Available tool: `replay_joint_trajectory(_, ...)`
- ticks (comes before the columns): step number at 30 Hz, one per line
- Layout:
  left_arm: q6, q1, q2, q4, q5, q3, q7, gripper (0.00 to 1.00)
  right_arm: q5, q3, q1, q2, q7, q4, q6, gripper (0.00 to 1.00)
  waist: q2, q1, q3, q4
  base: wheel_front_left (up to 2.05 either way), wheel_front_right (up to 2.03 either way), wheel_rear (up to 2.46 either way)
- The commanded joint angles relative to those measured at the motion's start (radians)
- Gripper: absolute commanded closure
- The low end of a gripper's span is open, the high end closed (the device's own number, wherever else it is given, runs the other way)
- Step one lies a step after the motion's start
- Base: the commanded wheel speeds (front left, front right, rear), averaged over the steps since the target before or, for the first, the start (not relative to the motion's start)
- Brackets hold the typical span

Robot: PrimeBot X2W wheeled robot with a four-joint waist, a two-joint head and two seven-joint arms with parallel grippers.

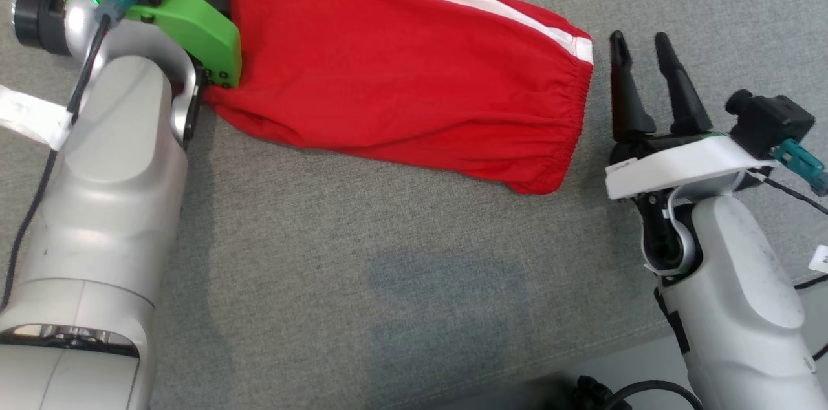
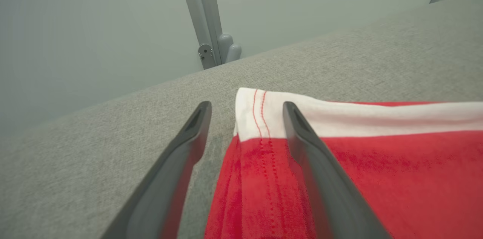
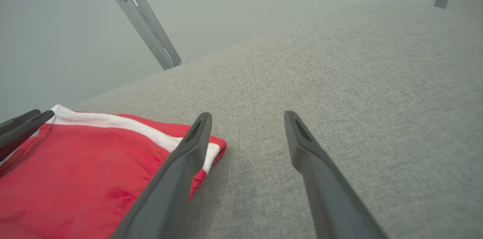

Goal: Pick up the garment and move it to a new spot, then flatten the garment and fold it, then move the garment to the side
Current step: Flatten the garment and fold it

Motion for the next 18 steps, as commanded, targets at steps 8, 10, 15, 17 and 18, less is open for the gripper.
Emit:
replay_joint_trajectory(8,-0.034,0.100,-0.026,0.110,-0.083,0.039,0.001,0.00,-0.107,-0.158,0.105,0.017,-0.003,-0.046,-0.001,0.00,-0.0001,-0.0001,-0.115,0.038,0.00,0.00,0.00)
replay_joint_trajectory(10,-0.033,0.102,-0.025,0.118,-0.093,0.048,0.001,0.00,-0.109,-0.163,0.112,0.018,-0.003,-0.047,-0.001,0.00,-0.0001,-0.0001,-0.121,0.036,0.00,0.00,0.00)
replay_joint_trajectory(15,-0.041,0.127,-0.029,0.168,-0.133,0.069,0.006,0.00,-0.111,-0.176,0.142,0.021,-0.003,-0.048,-0.001,0.00,-0.0001,-0.0001,-0.142,0.029,0.00,0.00,0.00)
replay_joint_trajectory(17,-0.050,0.128,-0.037,0.190,-0.146,0.067,0.023,0.00,-0.112,-0.177,0.151,0.022,-0.003,-0.047,-0.001,0.00,-0.0001,-0.0001,-0.148,0.028,0.00,0.00,0.00)
replay_joint_trajectory(18,-0.054,0.131,-0.043,0.201,-0.154,0.067,0.036,0.00,-0.111,-0.178,0.155,0.023,-0.003,-0.044,-0.001,0.00,-0.0001,-0.0001,-0.151,0.027,0.00,0.00,0.00)
